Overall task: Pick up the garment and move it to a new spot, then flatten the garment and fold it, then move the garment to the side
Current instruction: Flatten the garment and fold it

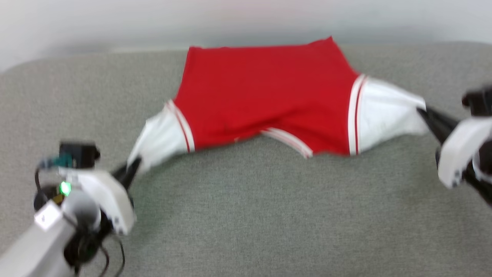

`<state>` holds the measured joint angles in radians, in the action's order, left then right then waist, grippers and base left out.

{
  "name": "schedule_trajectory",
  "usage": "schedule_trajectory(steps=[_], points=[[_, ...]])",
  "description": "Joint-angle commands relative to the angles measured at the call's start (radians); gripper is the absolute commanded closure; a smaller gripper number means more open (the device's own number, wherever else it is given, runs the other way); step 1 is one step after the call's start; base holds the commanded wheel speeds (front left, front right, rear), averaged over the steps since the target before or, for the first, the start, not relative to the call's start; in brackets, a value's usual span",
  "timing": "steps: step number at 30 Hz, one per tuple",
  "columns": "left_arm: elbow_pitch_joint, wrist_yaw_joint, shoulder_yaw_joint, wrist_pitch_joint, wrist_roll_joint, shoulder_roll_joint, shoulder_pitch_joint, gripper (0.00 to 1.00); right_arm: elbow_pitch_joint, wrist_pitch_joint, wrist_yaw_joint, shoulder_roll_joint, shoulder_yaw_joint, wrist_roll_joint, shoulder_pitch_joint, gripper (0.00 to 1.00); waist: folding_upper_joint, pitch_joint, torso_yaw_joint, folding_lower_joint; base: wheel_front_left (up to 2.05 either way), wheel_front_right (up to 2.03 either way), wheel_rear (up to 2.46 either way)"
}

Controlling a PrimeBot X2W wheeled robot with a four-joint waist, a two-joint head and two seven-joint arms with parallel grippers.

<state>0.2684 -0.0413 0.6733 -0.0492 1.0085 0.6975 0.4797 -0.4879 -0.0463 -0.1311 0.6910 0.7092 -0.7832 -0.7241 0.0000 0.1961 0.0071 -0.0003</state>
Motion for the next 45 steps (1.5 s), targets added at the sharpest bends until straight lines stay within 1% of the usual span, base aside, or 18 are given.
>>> schedule_trajectory(steps=[1, 6, 10, 15, 18, 23, 27, 28, 29, 30, 35, 37, 40, 43, 45], points=[[-0.009, -0.009, 0.0, 0.005, 0.005, 0.012, -0.024, 1.0, 0.01, -0.001, 0.001, 0.01, -0.01, -0.008, 0.022, 1.0, 0.0, -0.041, -0.007, 0.0003, 0.0, 0.0, 0.0], [-0.116, -0.074, 0.004, 0.017, 0.048, 0.058, -0.212, 1.0, 0.095, -0.03, 0.001, 0.06, -0.064, -0.051, 0.243, 1.0, 0.0, -0.099, -0.009, 0.0003, 0.0, 0.0, 0.0], [-0.183, -0.124, 0.008, 0.028, 0.078, 0.087, -0.338, 1.0, 0.16, -0.057, 0.001, 0.089, -0.135, -0.076, 0.421, 1.0, 0.0, -0.138, -0.009, 0.0003, 0.0, 0.0, 0.0], [-0.242, -0.172, 0.016, 0.041, 0.115, 0.122, -0.481, 1.0, 0.245, -0.133, 0.001, 0.116, -0.233, -0.086, 0.641, 1.0, 0.0, -0.167, -0.011, 0.0003, 0.0, 0.0, 0.0], [-0.27, -0.194, 0.013, 0.056, 0.137, 0.134, -0.549, 1.0, 0.296, -0.192, 0.001, 0.128, -0.294, -0.084, 0.76, 1.0, 0.0, -0.173, -0.015, 0.0003, 0.0, 0.0, 0.0], [-0.305, -0.217, 0.01, 0.077, 0.153, 0.147, -0.612, 1.0, 0.382, -0.301, 0.001, 0.116, -0.385, -0.073, 0.909, 1.0, 0.0, -0.163, -0.012, 0.0003, 0.0, 0.0, 0.0], [-0.325, -0.224, 0.016, 0.076, 0.14, 0.138, -0.602, 1.0, 0.442, -0.352, 0.001, 0.081, -0.458, -0.031, 0.938, 1.0, 0.0, -0.149, -0.007, 0.0003, 0.0, 0.0, 0.0], [-0.328, -0.225, 0.017, 0.077, 0.135, 0.134, -0.593, 1.0, 0.455, -0.361, 0.001, 0.068, -0.472, -0.014, 0.936, 0.75, 0.0, -0.147, -0.006, 0.0003, 0.0, 0.0, 0.0], [-0.331, -0.225, 0.019, 0.076, 0.13, 0.131, -0.586, 1.0, 0.469, -0.369, 0.001, 0.059, -0.488, 0.001, 0.93, 0.1, 0.0, -0.145, -0.005, 0.0003, 0.0, 0.0, 0.0], [-0.333, -0.225, 0.024, 0.072, 0.124, 0.128, -0.578, 1.0, 0.483, -0.379, 0.001, 0.052, -0.501, 0.014, 0.922, 0.0, 0.0, -0.142, -0.003, 0.0003, 0.0, 0.0, 0.0], [-0.349, -0.231, 0.027, 0.082, 0.088, 0.112, -0.528, 1.0, 0.561, -0.388, 0.001, 0.036, -0.595, 0.081, 0.827, 0.0, 0.0, -0.116, 0.015, 0.0003, 0.0, 0.0, 0.0], [-0.357, -0.23, 0.03, 0.084, 0.071, 0.105, -0.507, 1.0, 0.587, -0.386, 0.001, 0.035, -0.634, 0.107, 0.761, 0.0, 0.0, -0.096, 0.028, 0.0003, 0.0, 0.0, 0.0], [-0.364, -0.225, 0.035, 0.086, 0.042, 0.092, -0.463, 1.0, 0.615, -0.401, 0.001, 0.048, -0.671, 0.137, 0.618, 0.0, 0.0, -0.055, 0.053, 0.0003, 0.0, 0.0, 0.0], [-0.367, -0.219, 0.036, 0.091, 0.015, 0.077, -0.413, 1.0, 0.621, -0.472, 0.001, 0.062, -0.662, 0.133, 0.462, 0.0, 0.0, -0.003, 0.082, 0.0003, 0.0, 0.0, 0.0], [-0.365, -0.213, 0.039, 0.092, -0.005, 0.062, -0.375, 1.0, 0.597, -0.554, 0.001, 0.08, -0.623, 0.129, 0.354, 0.0, 0.0, 0.036, 0.102, 0.0003, 0.0, 0.0, 0.0]])
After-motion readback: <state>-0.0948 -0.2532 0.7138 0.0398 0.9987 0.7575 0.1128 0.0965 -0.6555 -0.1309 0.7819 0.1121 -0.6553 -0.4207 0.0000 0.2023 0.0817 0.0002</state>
